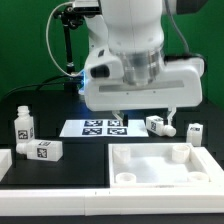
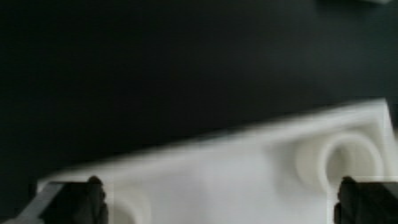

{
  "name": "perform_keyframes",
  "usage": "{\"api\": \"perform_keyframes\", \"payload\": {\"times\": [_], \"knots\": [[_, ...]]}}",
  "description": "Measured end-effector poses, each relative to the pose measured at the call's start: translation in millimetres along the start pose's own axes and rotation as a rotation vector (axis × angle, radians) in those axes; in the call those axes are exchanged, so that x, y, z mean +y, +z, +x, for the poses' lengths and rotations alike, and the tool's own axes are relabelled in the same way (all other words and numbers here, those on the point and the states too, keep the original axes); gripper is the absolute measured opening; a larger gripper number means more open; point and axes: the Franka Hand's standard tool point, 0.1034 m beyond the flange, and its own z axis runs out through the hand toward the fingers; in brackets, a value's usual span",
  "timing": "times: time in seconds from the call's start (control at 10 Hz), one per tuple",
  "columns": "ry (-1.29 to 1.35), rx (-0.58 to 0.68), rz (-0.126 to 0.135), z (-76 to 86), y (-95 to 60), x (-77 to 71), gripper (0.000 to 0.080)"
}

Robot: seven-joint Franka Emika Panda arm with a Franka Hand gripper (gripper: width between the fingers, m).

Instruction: Assemble one leg

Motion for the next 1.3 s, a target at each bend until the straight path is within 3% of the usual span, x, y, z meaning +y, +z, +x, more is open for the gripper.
{"api": "perform_keyframes", "payload": {"times": [0.2,0.4,0.5,0.8,1.1,1.3], "knots": [[0.115,-0.240,-0.032,-23.6,6.3,-28.7,0.0649],[0.132,-0.414,-0.023,-24.9,0.9,-35.1,0.0649],[0.116,-0.405,-0.036,-21.5,-0.2,-36.6,0.0649],[0.144,-0.434,-0.037,-26.7,5.4,-37.3,0.0649],[0.194,-0.451,-0.042,-44.8,35.4,-68.7,0.0649],[0.208,-0.459,-0.049,-49.5,38.4,-74.5,0.0649]]}}
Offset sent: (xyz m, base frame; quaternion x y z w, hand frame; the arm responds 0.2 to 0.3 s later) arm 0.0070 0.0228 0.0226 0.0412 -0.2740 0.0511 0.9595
